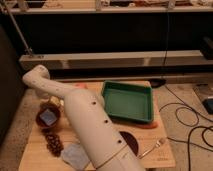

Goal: Place eraser in purple bowl

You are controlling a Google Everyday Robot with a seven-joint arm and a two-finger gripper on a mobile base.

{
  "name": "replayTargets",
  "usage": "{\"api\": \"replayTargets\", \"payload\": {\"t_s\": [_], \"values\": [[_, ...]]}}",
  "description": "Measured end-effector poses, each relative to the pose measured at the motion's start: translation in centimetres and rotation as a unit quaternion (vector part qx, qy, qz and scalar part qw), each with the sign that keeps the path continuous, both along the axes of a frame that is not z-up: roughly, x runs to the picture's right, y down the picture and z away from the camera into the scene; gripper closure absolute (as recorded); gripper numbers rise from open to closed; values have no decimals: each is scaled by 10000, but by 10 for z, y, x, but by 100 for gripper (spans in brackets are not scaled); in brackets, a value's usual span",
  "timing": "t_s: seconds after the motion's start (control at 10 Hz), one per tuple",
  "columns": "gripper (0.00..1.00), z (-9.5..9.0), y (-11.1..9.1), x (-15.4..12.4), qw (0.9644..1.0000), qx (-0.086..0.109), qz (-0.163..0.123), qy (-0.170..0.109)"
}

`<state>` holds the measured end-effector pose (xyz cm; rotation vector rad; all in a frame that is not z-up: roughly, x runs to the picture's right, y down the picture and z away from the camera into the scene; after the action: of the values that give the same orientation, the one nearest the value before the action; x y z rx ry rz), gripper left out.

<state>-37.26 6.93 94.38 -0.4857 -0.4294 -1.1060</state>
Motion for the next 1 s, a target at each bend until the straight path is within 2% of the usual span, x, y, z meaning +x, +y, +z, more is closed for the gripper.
{"api": "replayTargets", "payload": {"t_s": [0.1, 0.3, 0.8, 0.9, 1.0], "values": [[24, 0, 4, -1, 10000, -86, -24, -2], [42, 3, 3, 5, 9999, -101, -61, 54], [94, -9, 0, -4, 9996, -80, -153, -212], [99, -17, -6, -7, 9994, -16, -151, -310], [100, -28, -16, -8, 9991, 77, -160, -391]]}}
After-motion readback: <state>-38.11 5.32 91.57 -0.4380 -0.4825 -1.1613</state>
